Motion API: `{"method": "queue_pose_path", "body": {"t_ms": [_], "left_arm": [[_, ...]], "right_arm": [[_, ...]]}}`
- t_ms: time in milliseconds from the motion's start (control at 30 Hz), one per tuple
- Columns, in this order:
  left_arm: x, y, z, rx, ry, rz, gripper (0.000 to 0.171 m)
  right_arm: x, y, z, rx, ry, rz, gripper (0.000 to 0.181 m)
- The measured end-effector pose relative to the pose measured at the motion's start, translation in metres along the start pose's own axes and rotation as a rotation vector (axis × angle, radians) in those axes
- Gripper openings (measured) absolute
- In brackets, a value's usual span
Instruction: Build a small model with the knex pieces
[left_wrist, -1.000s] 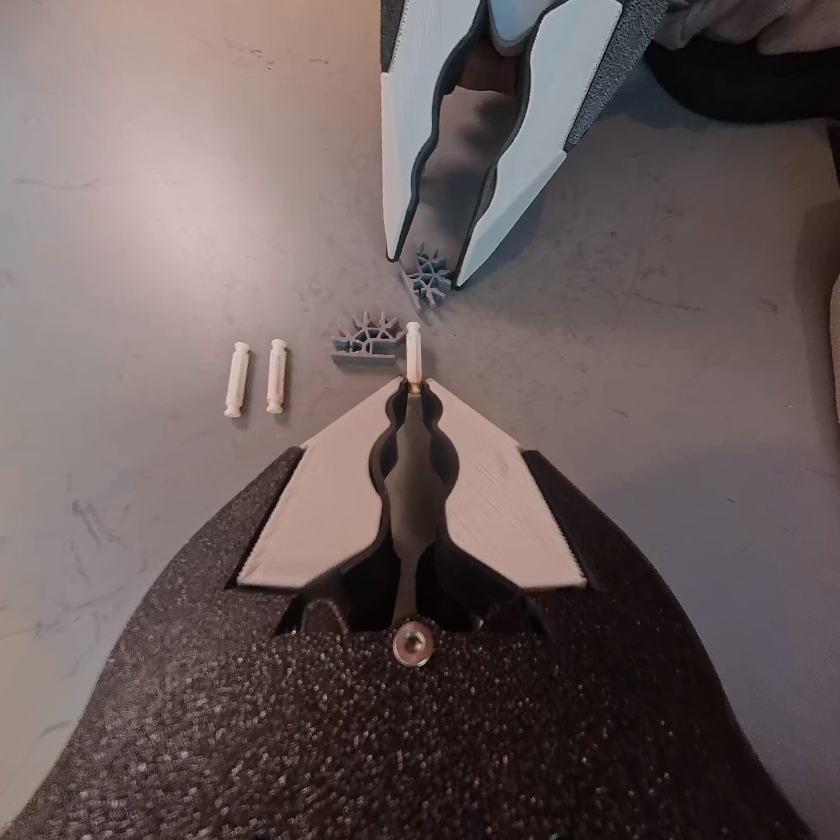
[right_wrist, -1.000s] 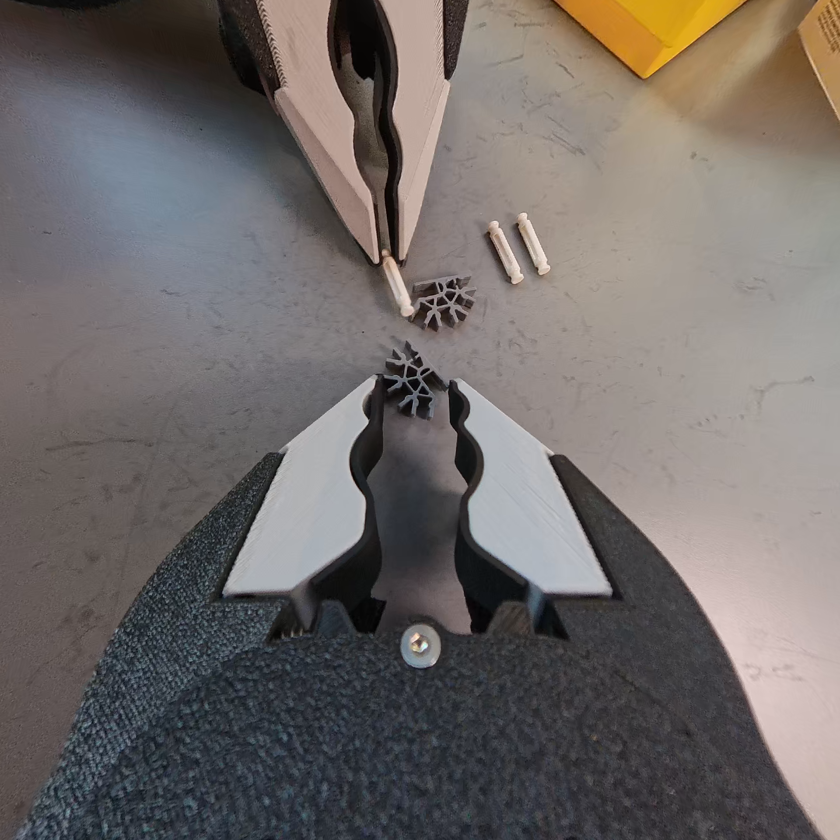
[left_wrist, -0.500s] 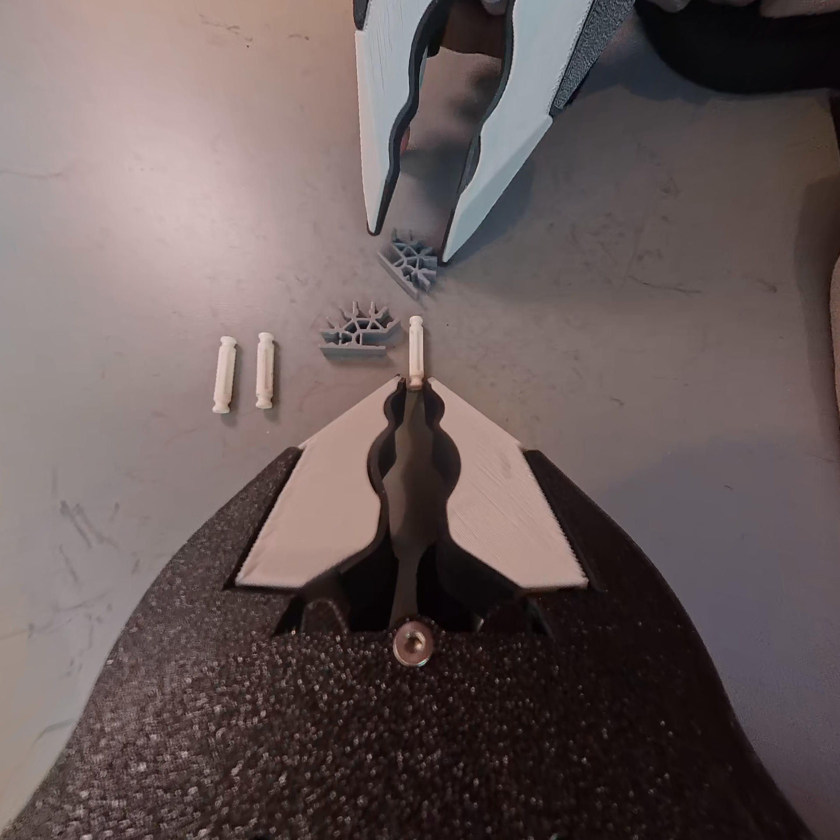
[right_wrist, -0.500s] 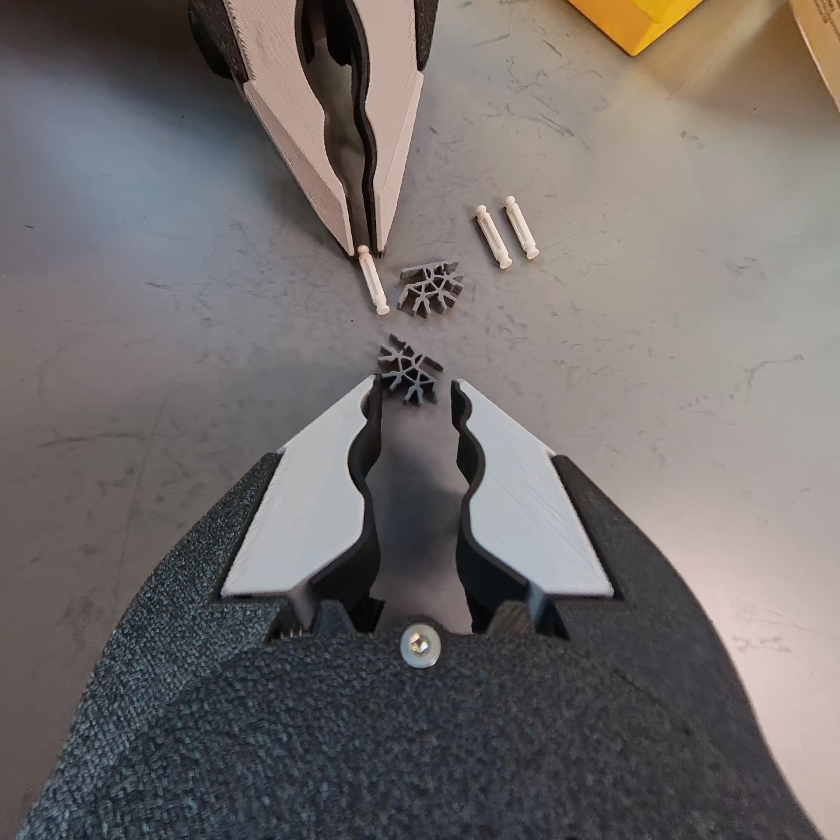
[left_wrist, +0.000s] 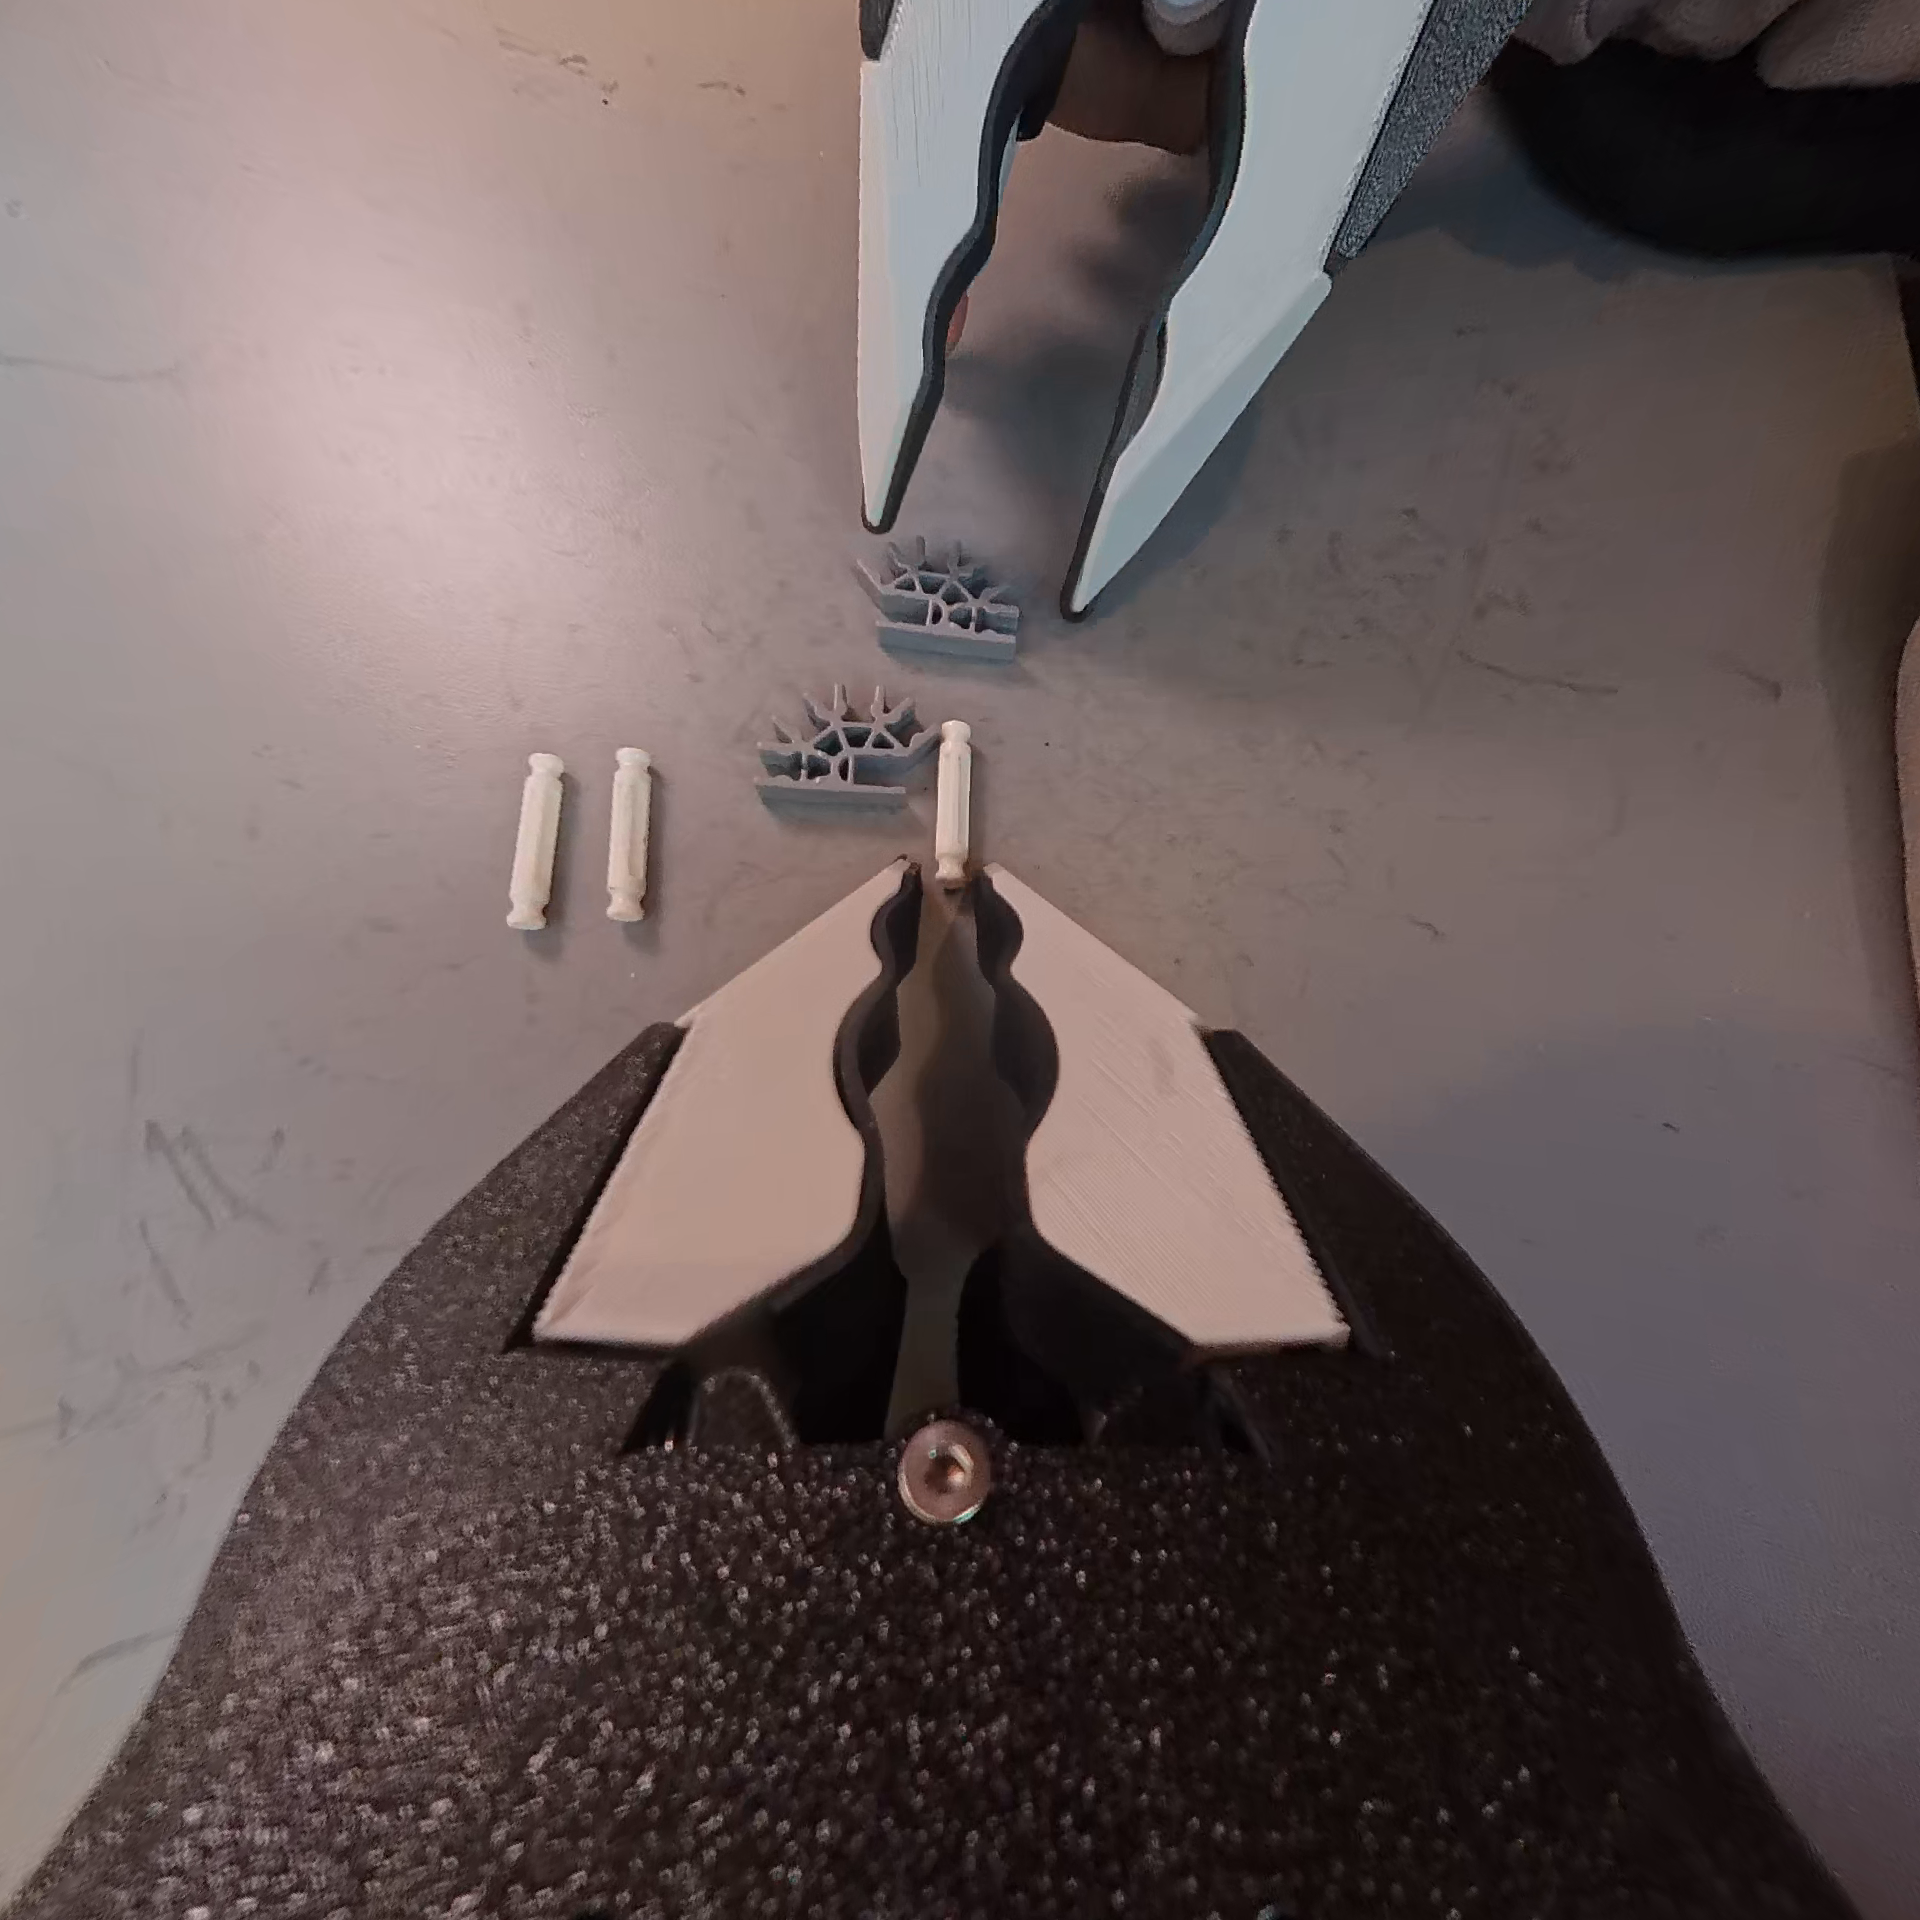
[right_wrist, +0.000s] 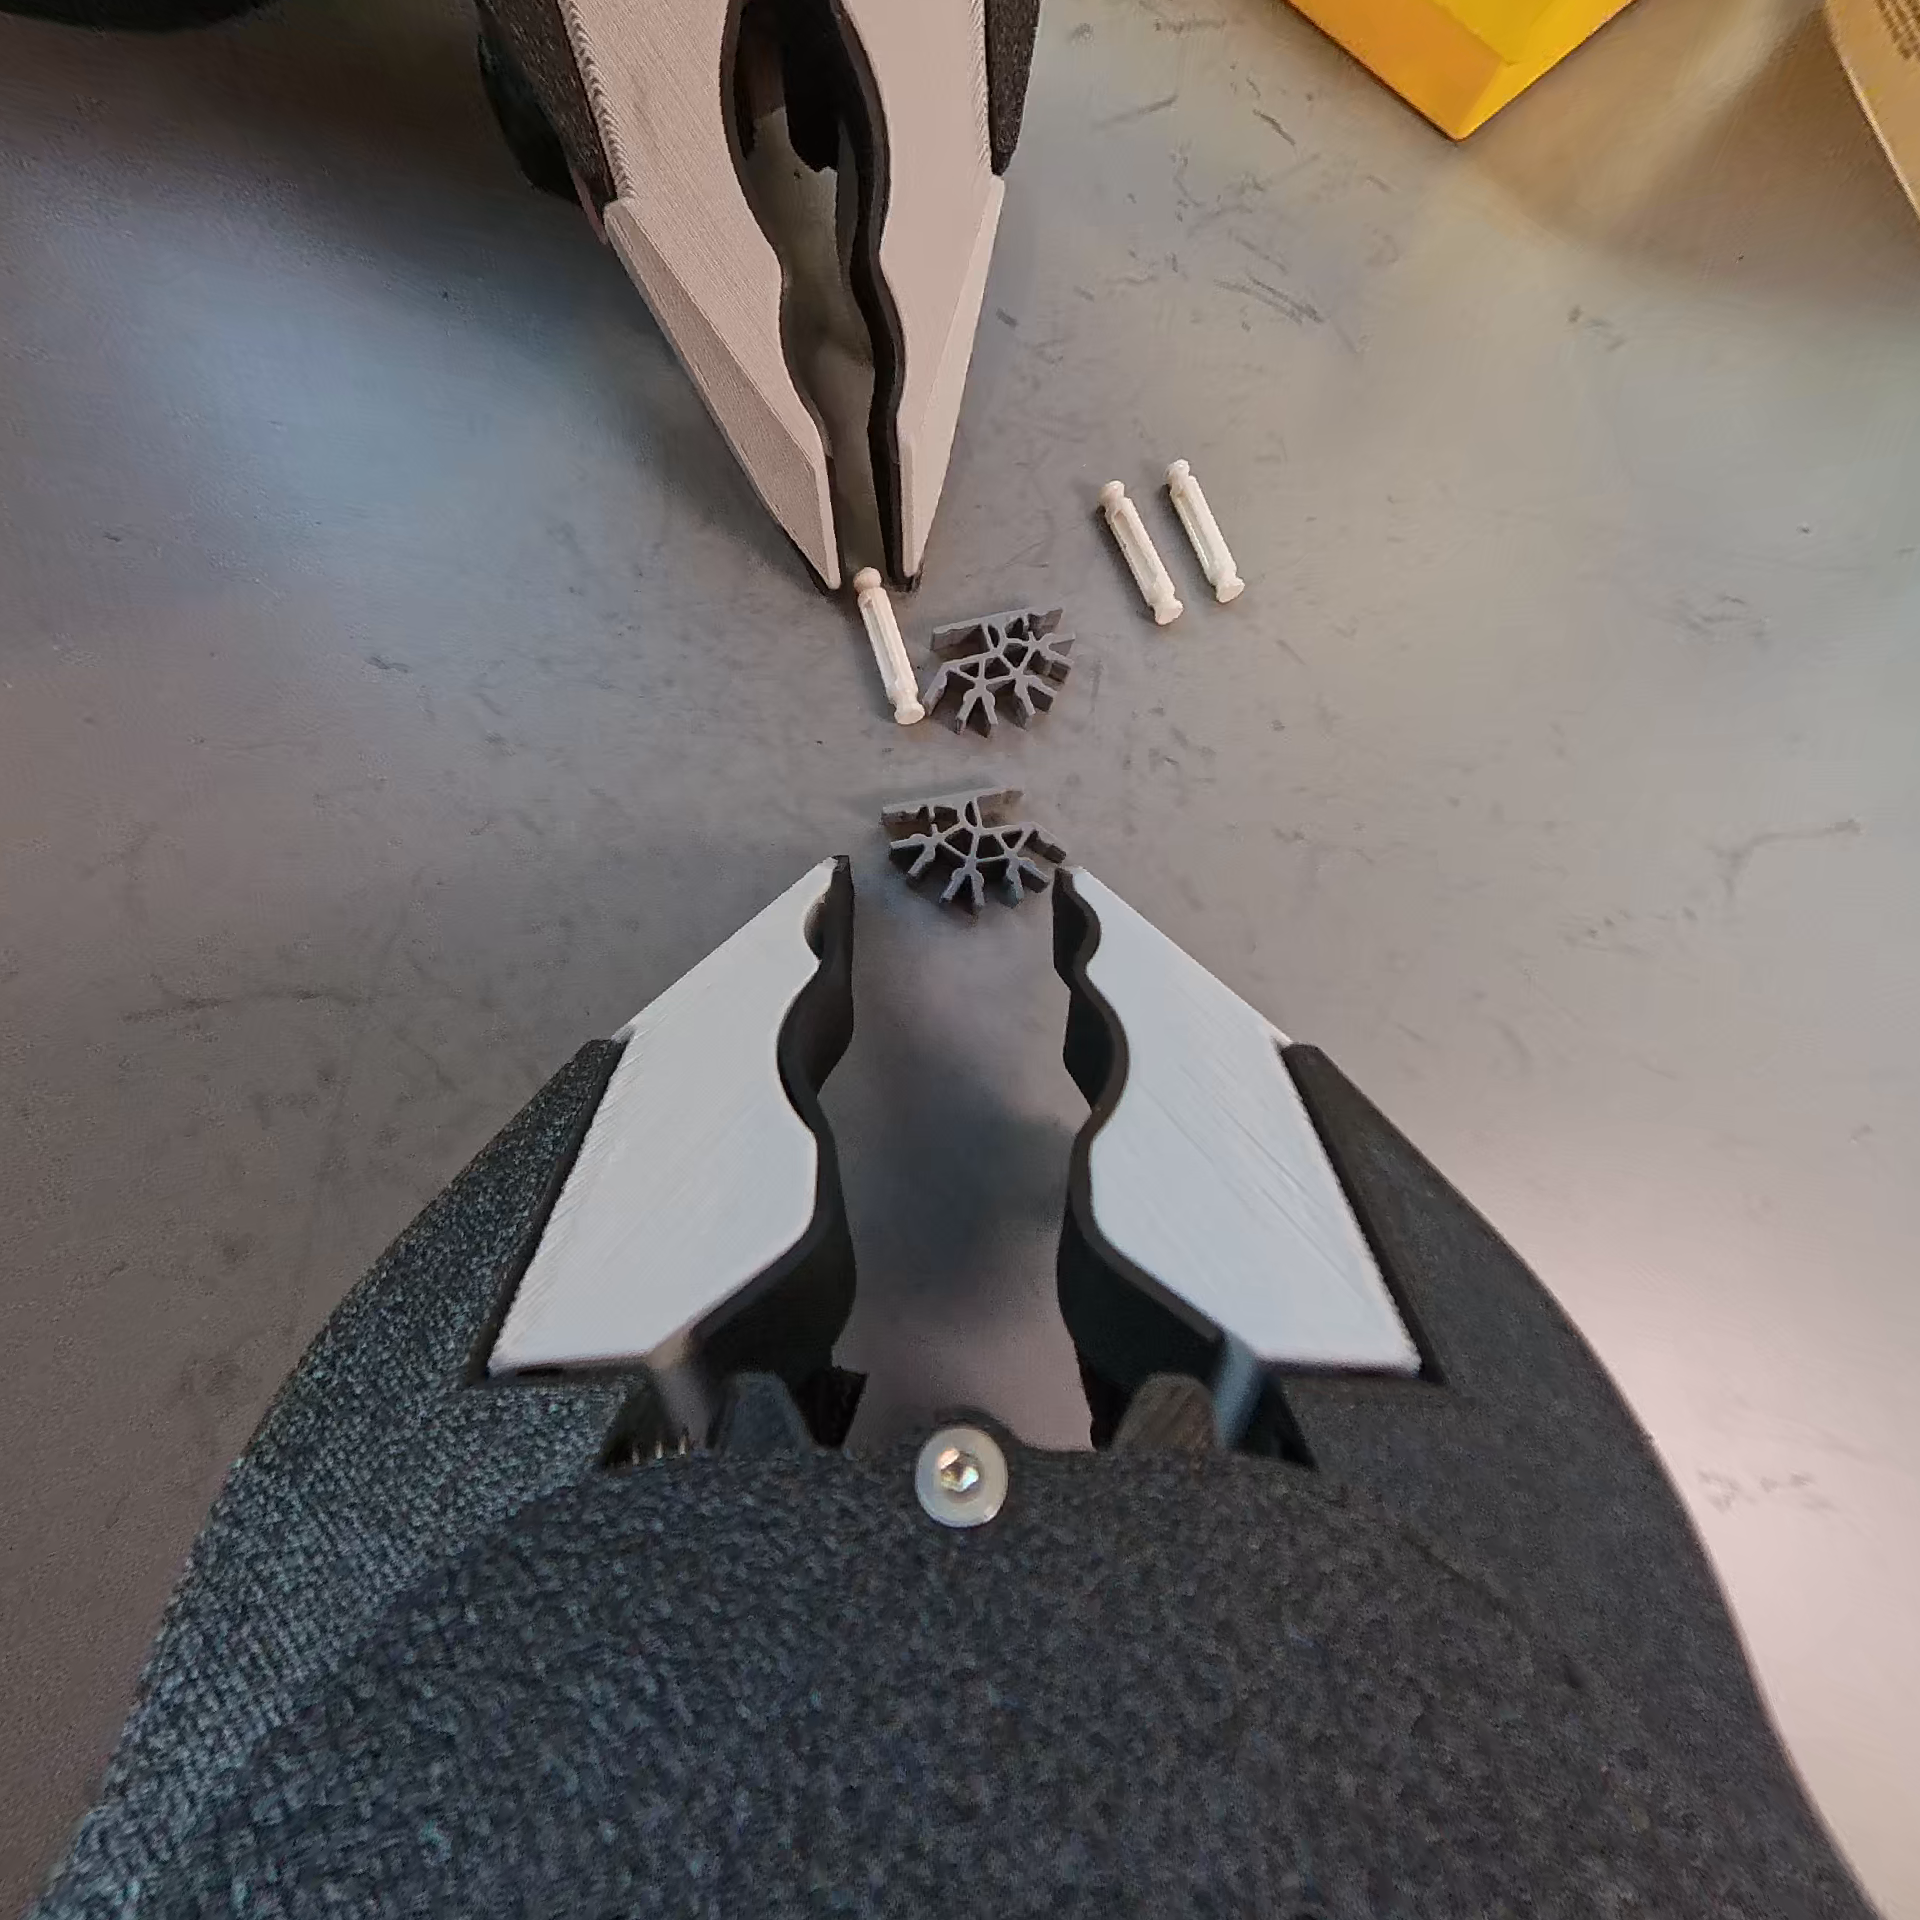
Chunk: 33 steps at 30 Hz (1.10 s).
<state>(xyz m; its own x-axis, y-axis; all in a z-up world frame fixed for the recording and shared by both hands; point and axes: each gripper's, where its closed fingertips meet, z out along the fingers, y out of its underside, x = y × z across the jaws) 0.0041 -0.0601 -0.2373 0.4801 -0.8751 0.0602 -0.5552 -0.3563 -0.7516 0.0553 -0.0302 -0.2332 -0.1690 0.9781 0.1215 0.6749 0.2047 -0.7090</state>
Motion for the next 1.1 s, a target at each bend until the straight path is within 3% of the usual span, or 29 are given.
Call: {"method": "queue_pose_path", "body": {"t_ms": [367, 533, 733, 800, 833, 900, 967, 1100], "left_arm": [[-0.003, 0.000, -0.004, -0.006, -0.017, 0.001, 0.006], [-0.010, -0.002, -0.015, 0.026, -0.014, -0.013, 0.006], [-0.033, 0.010, -0.026, -0.005, -0.105, -0.047, 0.006], [-0.041, 0.014, -0.027, -0.018, -0.140, -0.060, 0.006], [-0.043, 0.016, -0.028, -0.025, -0.150, -0.063, 0.006], [-0.045, 0.018, -0.029, -0.030, -0.158, -0.066, 0.006], [-0.045, 0.018, -0.029, -0.034, -0.161, -0.065, 0.006], [-0.043, 0.019, -0.025, -0.045, -0.152, -0.056, 0.006]], "right_arm": [[-0.009, -0.002, -0.004, 0.005, -0.060, 0.009, 0.024], [-0.001, -0.037, -0.016, 0.160, -0.077, 0.038, 0.031], [0.009, -0.039, 0.021, -0.013, -0.115, -0.038, 0.056], [0.003, -0.038, 0.032, -0.090, -0.188, -0.005, 0.067], [-0.003, -0.035, 0.036, -0.137, -0.230, 0.012, 0.067], [0.006, -0.033, 0.041, -0.163, -0.164, 0.003, 0.041], [0.002, -0.031, 0.038, -0.183, -0.172, 0.038, 0.034], [-0.017, -0.025, 0.027, -0.220, -0.212, 0.014, 0.038]]}}
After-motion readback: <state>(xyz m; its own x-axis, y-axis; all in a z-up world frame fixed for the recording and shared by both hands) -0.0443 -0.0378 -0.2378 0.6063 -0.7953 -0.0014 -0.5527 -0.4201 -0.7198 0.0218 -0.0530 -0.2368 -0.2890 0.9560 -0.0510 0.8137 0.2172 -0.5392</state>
